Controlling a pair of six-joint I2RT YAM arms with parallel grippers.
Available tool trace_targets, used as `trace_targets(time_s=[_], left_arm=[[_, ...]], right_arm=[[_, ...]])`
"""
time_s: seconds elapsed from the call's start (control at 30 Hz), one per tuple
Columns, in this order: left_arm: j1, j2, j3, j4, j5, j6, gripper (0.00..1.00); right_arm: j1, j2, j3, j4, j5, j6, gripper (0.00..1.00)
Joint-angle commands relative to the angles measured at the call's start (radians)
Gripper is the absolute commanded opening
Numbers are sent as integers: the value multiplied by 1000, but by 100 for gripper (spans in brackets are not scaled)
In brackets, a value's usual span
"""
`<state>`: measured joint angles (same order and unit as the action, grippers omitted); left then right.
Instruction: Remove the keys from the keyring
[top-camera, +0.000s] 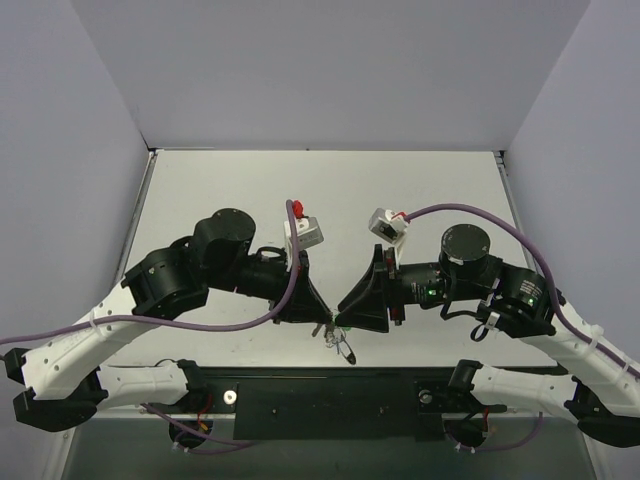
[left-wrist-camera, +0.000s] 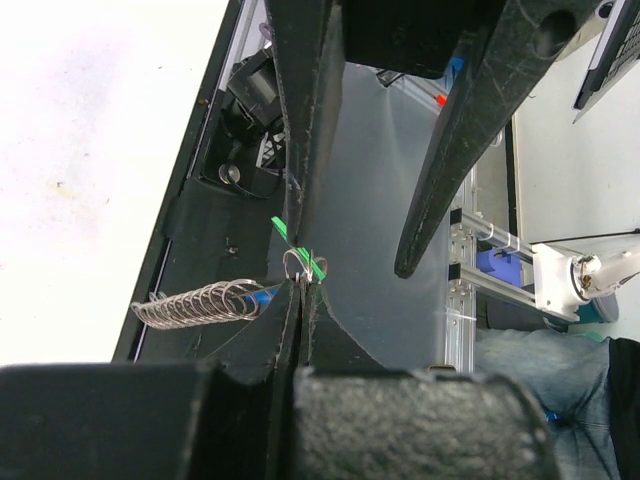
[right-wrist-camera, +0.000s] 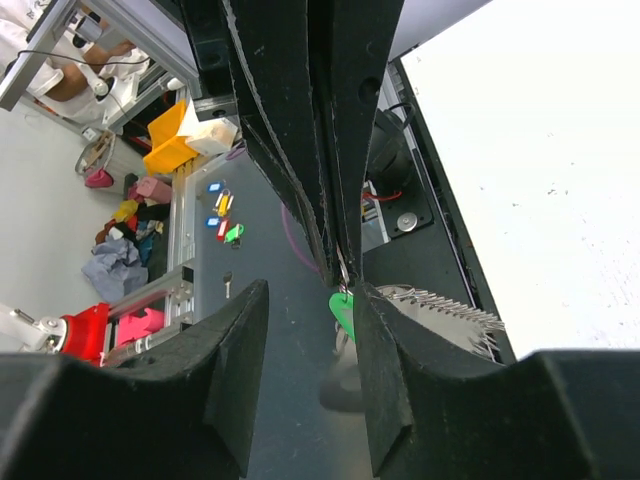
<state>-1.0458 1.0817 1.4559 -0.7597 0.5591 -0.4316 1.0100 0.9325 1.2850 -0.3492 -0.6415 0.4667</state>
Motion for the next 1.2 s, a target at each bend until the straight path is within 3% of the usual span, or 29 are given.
trace_targets(time_s=[0.0,0.33,0.43,0.47,0.7,0.73,0.83,0.93,1.07,1.17], left_arm=[[-2,6,52,43,36,14,0],[-2,11,49,54,55,11,0],[-2,9,49,57,51,10,0],[-2,9,49,57,51,10,0],[-2,3,58,42,16,4,0],[-2,6,63,36,12,2,2],[-2,11,69,37,-2,-9,24],[-2,7,75,43,-16,-15,35],[0,6,89,39,-47,-15,62],[0,4,98,34,-64,-13,72]], right_arm=[[9,9,14,19,23,-22,34],[21,35,0,26,42,-23,21],[30,52,7,27,40,-30,2],[35,52,5,27,43,-33,0],[62,42,-12,24,55,-46,0],[65,32,-19,32,59,-45,0],[68,11,-47,58,75,-36,0],[68,-18,-68,70,92,-30,0],[68,-40,-82,84,111,-23,0],[68,-49,-87,84,124,-23,0]])
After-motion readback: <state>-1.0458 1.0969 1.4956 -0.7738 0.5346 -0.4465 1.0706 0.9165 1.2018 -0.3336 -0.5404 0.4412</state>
